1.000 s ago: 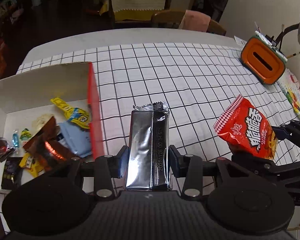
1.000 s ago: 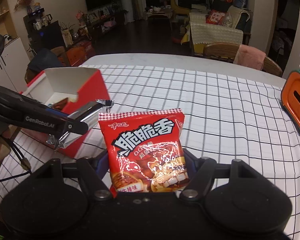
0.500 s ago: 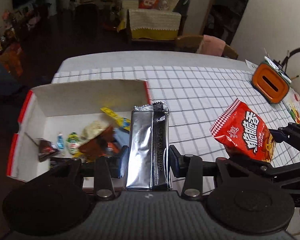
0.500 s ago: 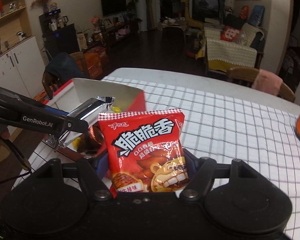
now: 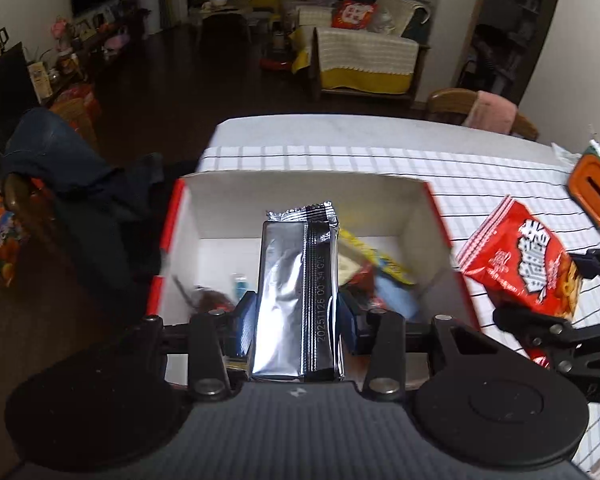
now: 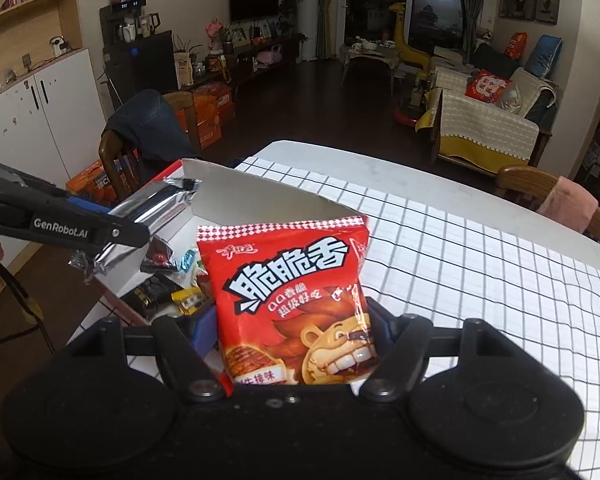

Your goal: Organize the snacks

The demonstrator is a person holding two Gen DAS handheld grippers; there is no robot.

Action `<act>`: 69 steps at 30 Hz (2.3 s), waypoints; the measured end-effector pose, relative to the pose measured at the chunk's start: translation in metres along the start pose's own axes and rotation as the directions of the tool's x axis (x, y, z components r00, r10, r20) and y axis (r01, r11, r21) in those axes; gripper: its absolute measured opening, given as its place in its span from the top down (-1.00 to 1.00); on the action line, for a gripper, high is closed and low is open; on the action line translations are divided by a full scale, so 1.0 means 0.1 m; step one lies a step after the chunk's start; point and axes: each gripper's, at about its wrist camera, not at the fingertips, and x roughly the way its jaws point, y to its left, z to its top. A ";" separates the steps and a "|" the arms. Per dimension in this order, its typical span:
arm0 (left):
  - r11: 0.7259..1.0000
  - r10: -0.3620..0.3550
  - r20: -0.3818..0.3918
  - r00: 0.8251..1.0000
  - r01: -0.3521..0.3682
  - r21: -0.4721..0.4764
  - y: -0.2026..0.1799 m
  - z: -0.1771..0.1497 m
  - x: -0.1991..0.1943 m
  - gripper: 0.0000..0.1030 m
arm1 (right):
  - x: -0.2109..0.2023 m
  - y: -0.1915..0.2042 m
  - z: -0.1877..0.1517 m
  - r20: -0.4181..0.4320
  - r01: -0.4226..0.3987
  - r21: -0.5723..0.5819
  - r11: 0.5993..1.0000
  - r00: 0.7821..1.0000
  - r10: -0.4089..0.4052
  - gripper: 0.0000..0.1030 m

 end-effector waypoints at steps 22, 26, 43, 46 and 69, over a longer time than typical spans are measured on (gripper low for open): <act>0.999 0.038 -0.149 0.988 -0.032 0.042 0.30 0.22 0.89 0.20 | 1.34 0.32 0.38 -0.160 0.014 -0.113 0.994 0.987 -0.032 -0.39; 0.999 0.026 -0.189 0.982 -0.017 0.048 0.25 0.21 0.99 0.20 | 1.41 0.33 0.38 -0.178 0.011 -0.115 0.993 0.984 -0.031 -0.39; 0.998 0.030 -0.232 0.972 -0.017 0.057 0.18 0.15 1.07 0.12 | 1.31 0.32 0.36 -0.165 -0.004 -0.098 0.995 0.986 -0.012 -0.54; 0.999 0.023 -0.213 0.977 -0.012 0.052 0.19 0.15 0.99 -0.03 | 1.23 0.31 0.35 -0.150 -0.006 -0.079 0.997 0.989 -0.006 -0.60; 1.000 -0.023 0.019 1.000 0.023 0.019 0.16 -0.02 -0.04 -0.58 | 0.09 0.20 0.21 0.078 -0.087 0.095 0.992 0.994 0.079 -1.00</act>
